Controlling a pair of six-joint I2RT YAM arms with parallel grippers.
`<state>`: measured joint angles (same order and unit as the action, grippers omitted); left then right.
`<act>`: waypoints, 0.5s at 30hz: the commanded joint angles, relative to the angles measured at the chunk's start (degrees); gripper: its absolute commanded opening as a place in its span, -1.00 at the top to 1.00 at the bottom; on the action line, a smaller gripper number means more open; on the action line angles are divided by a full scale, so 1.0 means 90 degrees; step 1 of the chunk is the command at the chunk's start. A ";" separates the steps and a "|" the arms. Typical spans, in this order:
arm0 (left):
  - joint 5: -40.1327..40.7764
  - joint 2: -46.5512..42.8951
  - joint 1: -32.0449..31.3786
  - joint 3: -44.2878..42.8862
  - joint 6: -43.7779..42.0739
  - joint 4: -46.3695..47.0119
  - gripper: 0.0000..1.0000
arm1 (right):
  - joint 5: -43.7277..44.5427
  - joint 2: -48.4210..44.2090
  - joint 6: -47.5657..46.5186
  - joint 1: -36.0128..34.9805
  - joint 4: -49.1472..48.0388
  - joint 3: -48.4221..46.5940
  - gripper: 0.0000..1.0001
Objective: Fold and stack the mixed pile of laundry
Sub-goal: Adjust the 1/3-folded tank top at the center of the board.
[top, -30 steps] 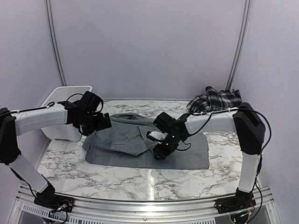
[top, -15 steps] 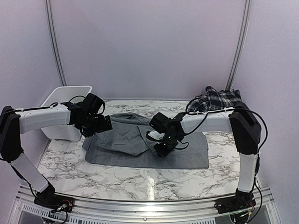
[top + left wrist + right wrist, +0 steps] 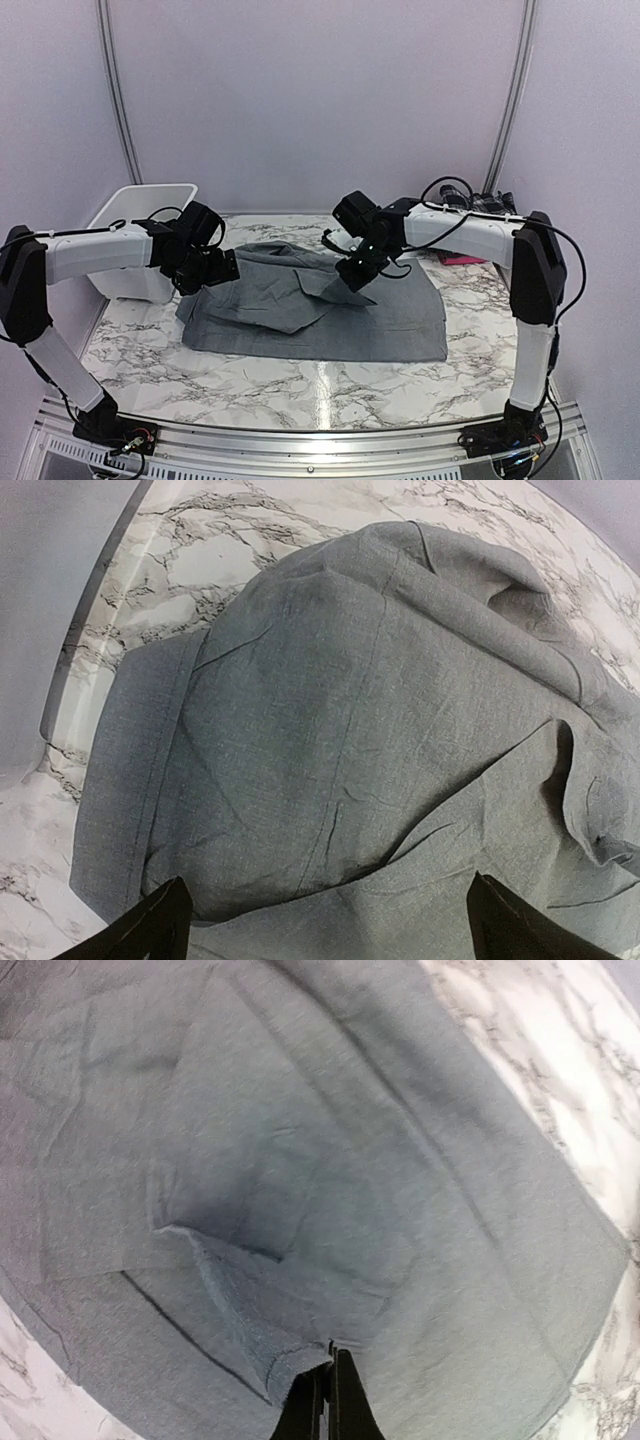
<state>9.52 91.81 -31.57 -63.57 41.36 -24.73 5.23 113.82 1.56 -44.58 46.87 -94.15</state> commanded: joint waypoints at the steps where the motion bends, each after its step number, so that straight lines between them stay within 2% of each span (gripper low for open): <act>1: 0.0093 0.0066 0.0109 0.0015 0.0009 -0.0168 -0.98 | 0.0304 -0.0283 -0.0379 0.0523 0.0118 -0.0742 1.00; 8: 0.0127 0.0224 0.0149 -0.0133 -0.0013 -0.0175 -0.98 | 0.0537 -0.0019 -0.0291 0.1265 -0.0014 -0.2202 1.00; 15: 0.0180 0.0389 0.0158 -0.0330 -0.0051 -0.0184 -0.98 | 0.0673 0.0810 -0.0432 0.1488 -0.0364 -0.3960 1.00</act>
<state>10.09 94.39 -30.37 -64.38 41.32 -24.88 10.04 116.77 -0.89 -31.31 46.48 -123.39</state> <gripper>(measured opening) 0.990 0.001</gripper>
